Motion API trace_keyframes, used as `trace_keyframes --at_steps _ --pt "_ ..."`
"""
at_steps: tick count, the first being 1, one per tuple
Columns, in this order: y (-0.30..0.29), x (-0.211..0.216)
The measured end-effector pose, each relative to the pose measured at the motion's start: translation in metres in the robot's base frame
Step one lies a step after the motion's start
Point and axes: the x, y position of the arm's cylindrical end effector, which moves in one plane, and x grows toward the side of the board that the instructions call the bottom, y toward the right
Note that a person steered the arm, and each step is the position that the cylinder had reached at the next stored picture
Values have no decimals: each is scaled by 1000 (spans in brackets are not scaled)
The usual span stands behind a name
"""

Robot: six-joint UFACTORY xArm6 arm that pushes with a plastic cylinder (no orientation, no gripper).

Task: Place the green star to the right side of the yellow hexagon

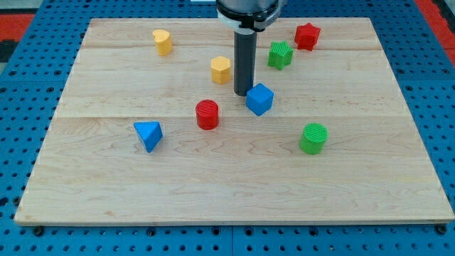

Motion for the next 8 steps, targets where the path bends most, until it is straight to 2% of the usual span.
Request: trace_keyframes --at_steps 2,4,6,8 --pt "15 -14" --pt "95 -46" --pt "99 -110" --pt "58 -146"
